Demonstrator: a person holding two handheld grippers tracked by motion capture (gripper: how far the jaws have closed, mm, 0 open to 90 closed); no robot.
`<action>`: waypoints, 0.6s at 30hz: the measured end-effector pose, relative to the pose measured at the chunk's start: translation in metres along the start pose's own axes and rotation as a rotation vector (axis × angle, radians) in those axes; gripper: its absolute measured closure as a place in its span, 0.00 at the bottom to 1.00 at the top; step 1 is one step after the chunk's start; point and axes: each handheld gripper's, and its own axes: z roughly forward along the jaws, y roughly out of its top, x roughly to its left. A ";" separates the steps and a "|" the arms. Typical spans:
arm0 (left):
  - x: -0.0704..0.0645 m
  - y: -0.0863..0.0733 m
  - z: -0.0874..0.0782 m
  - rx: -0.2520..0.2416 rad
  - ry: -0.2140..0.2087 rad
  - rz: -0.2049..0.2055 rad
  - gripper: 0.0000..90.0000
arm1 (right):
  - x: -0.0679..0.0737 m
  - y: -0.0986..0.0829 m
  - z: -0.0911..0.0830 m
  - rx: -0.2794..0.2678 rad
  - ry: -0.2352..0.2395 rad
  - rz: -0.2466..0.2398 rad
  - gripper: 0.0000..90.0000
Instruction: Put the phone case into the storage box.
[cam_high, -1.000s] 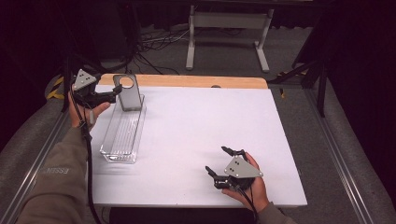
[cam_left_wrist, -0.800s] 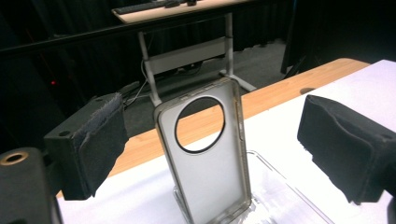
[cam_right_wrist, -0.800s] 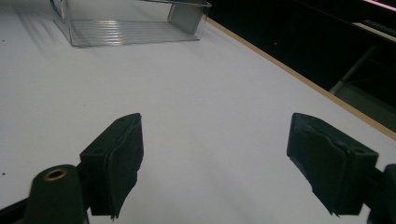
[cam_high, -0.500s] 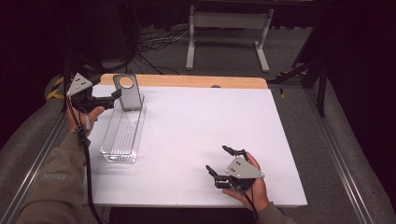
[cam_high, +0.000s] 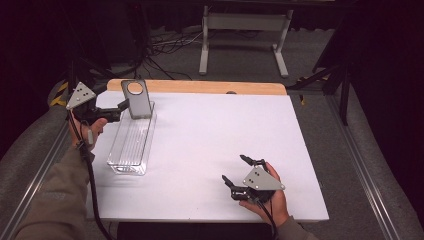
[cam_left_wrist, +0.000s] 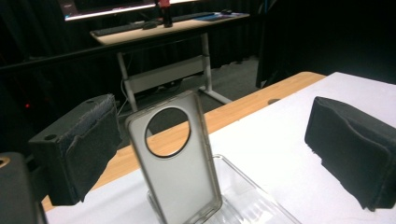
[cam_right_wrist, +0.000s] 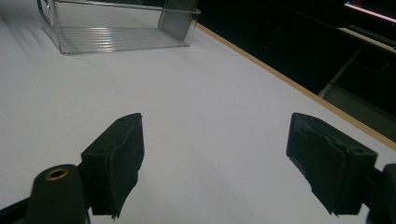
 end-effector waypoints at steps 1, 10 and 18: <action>-0.002 0.000 -0.001 -0.004 -0.010 0.003 0.05 | 0.000 0.000 0.000 -0.001 -0.002 0.000 0.22; -0.014 0.001 -0.008 -0.024 -0.048 0.023 0.05 | -0.003 0.000 -0.001 -0.004 -0.012 0.007 0.22; -0.028 0.000 -0.016 -0.045 -0.080 0.041 0.04 | -0.003 0.001 -0.002 -0.005 -0.016 0.005 0.22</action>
